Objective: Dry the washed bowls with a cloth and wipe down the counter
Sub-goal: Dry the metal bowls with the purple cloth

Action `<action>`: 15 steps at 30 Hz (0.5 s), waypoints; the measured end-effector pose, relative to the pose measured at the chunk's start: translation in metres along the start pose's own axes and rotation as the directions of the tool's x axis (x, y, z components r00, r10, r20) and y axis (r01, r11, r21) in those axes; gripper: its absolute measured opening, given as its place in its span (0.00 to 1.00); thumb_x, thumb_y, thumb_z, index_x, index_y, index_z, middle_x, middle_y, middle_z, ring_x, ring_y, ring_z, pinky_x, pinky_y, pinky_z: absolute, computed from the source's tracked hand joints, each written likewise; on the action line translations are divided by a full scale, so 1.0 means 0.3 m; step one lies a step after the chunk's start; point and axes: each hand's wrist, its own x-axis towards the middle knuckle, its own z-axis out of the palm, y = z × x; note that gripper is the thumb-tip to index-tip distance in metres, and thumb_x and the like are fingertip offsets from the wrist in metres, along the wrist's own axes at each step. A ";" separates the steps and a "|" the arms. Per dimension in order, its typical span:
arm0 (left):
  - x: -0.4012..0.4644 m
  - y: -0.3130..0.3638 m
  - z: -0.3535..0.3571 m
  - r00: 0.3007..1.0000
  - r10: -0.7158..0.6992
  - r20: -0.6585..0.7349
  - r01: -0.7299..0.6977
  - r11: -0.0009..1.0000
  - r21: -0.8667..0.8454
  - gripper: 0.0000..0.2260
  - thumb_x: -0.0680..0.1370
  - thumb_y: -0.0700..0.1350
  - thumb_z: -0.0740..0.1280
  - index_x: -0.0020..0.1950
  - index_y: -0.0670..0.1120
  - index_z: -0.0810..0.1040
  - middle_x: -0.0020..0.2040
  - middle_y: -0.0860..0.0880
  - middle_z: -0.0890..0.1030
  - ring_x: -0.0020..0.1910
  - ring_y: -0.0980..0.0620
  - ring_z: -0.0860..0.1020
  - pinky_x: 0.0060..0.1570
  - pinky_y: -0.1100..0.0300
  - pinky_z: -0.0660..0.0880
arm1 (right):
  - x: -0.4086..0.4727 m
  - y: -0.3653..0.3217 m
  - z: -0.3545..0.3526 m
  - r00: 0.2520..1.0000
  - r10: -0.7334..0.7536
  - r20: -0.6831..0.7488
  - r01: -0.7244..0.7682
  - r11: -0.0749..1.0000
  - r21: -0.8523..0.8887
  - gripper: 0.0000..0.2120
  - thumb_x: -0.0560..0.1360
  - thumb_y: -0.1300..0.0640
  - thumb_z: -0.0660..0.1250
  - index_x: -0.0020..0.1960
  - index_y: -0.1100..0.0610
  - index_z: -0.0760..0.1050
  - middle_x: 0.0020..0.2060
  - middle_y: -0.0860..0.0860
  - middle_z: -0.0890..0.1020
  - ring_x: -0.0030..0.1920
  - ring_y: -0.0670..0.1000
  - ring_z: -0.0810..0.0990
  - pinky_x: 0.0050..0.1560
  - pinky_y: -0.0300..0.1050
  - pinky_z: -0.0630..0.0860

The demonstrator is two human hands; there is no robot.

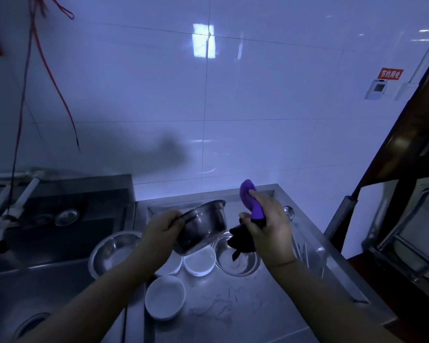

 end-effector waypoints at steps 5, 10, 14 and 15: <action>-0.031 0.064 0.085 0.980 -0.195 0.041 0.196 0.903 -0.382 0.12 0.80 0.41 0.59 0.41 0.50 0.78 0.33 0.54 0.81 0.35 0.53 0.78 0.32 0.61 0.74 | -0.023 -0.086 0.049 0.959 0.106 0.264 -0.131 0.988 0.079 0.35 0.69 0.41 0.65 0.72 0.57 0.65 0.62 0.51 0.73 0.60 0.49 0.66 0.62 0.48 0.67; -0.006 0.140 0.097 0.932 -0.356 0.069 0.339 0.788 -0.515 0.10 0.79 0.45 0.60 0.41 0.45 0.77 0.36 0.48 0.82 0.35 0.53 0.80 0.30 0.61 0.75 | -0.021 -0.149 0.078 0.989 0.085 0.123 -0.086 0.996 0.009 0.25 0.76 0.46 0.52 0.68 0.55 0.72 0.67 0.50 0.73 0.61 0.50 0.65 0.62 0.55 0.67; 0.010 0.168 0.110 0.893 -0.441 0.088 0.388 0.658 -0.645 0.19 0.80 0.55 0.57 0.44 0.43 0.79 0.35 0.46 0.84 0.30 0.52 0.82 0.22 0.64 0.74 | -0.065 -0.199 0.121 0.983 -0.117 0.139 0.139 0.978 -0.155 0.20 0.76 0.50 0.58 0.64 0.54 0.75 0.64 0.48 0.76 0.60 0.54 0.69 0.53 0.55 0.69; 0.011 0.164 0.114 0.887 -0.454 0.079 0.390 0.649 -0.653 0.20 0.80 0.56 0.57 0.48 0.42 0.80 0.37 0.46 0.84 0.31 0.53 0.81 0.23 0.65 0.74 | -0.080 -0.208 0.135 0.972 -0.182 0.151 0.209 0.960 -0.187 0.18 0.76 0.50 0.59 0.63 0.53 0.76 0.64 0.47 0.76 0.60 0.55 0.70 0.52 0.54 0.68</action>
